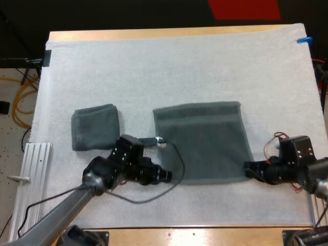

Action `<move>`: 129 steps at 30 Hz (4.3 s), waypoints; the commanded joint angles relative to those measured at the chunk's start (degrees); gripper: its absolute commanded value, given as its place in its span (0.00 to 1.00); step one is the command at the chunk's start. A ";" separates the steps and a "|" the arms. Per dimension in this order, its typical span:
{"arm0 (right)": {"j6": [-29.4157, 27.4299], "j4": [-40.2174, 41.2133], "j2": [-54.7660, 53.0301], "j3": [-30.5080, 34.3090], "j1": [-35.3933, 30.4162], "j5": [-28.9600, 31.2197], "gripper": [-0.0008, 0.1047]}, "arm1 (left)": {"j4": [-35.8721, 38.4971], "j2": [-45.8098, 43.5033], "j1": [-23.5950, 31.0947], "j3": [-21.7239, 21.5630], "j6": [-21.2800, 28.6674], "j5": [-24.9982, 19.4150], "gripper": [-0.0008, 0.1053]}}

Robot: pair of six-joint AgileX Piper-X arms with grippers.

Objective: Pick towel from pile fold and stack

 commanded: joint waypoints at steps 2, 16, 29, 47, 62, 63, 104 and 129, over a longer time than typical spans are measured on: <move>0.51 5.14 -3.73 -0.24 0.92 -0.25 0.01 | 3.95 -3.29 -2.19 0.00 -0.77 -2.16 0.01; 11.02 -3.78 -6.55 0.22 4.43 0.81 0.01 | 0.45 -5.09 2.22 0.00 -3.10 -4.79 0.01; 26.15 -30.15 10.27 0.22 4.45 5.25 0.01 | -21.35 8.64 14.01 0.00 -7.01 4.49 0.01; 26.38 -42.98 18.16 -0.12 4.45 13.81 0.01 | -39.11 20.99 16.30 0.00 -13.06 5.93 0.01; 26.38 -59.70 22.68 -0.12 4.29 9.90 0.56 | -47.27 20.99 16.30 -0.48 -10.63 4.94 0.34; 26.22 -61.03 22.81 -0.12 4.23 10.15 0.56 | -47.85 20.99 16.30 -0.78 -10.44 4.94 0.34; -14.63 2.28 -4.14 -17.65 4.23 25.13 0.66 | 15.45 -20.27 16.30 -15.95 19.87 -2.00 0.70; -11.35 -12.60 38.38 -22.33 -8.73 -10.31 0.66 | 15.90 -20.25 16.30 -15.95 17.82 -1.89 0.70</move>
